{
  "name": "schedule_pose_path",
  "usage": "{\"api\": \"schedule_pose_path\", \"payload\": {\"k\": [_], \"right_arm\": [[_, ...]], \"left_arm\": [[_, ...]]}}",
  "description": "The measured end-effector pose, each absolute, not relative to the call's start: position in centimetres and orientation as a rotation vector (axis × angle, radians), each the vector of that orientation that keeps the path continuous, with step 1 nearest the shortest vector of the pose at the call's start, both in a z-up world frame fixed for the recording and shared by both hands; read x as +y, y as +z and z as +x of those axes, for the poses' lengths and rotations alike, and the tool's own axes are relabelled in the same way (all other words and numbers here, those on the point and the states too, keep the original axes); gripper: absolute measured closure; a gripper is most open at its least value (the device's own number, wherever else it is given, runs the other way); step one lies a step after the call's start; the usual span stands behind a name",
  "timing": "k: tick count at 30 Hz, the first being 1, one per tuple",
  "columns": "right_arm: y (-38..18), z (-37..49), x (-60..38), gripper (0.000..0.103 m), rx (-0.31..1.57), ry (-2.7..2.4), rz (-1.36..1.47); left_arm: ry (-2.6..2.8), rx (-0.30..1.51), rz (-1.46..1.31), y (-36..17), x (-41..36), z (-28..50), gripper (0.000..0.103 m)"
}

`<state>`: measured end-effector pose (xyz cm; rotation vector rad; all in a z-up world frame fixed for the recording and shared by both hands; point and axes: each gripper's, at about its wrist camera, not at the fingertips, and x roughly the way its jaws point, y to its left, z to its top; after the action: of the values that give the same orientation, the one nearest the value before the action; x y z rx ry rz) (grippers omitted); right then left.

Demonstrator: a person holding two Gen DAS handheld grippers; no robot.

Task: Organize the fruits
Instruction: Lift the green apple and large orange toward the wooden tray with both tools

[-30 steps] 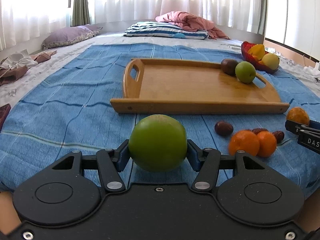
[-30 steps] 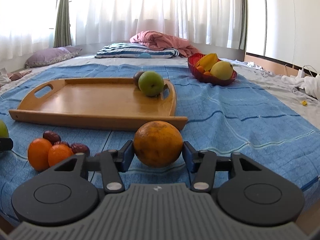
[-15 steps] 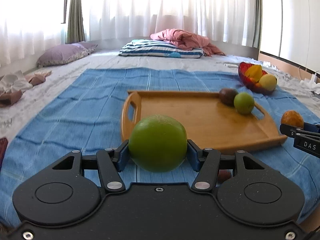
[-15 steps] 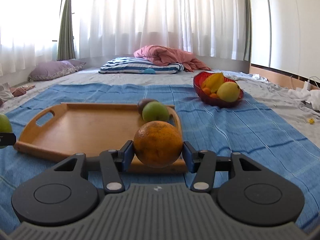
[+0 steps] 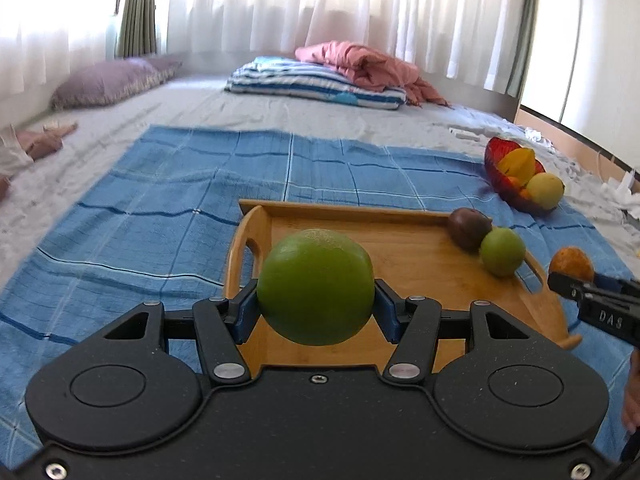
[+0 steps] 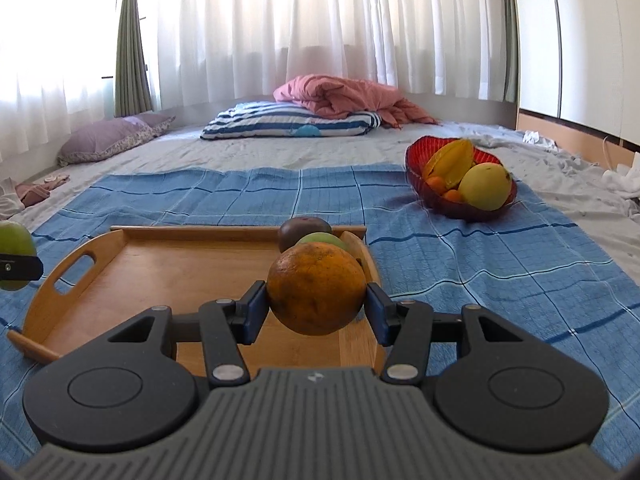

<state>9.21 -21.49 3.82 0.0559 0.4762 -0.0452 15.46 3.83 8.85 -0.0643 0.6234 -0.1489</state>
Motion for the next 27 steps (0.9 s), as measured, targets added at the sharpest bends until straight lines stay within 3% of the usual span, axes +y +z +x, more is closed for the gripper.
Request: {"api": "schedule_pose_path", "payload": {"k": [15, 27], "right_arm": [[2.3, 15.6, -22.5, 0.047, 0.633, -0.030, 0.110], [1.2, 16.0, -22.0, 0.047, 0.678, -0.012, 0.075]], "left_arm": [[-0.109, 0.724, -0.092, 6.6, 3.7, 26.1, 0.047], [-0.073, 0.795, -0.090, 3.8, 3.5, 31.2, 0.047]]}}
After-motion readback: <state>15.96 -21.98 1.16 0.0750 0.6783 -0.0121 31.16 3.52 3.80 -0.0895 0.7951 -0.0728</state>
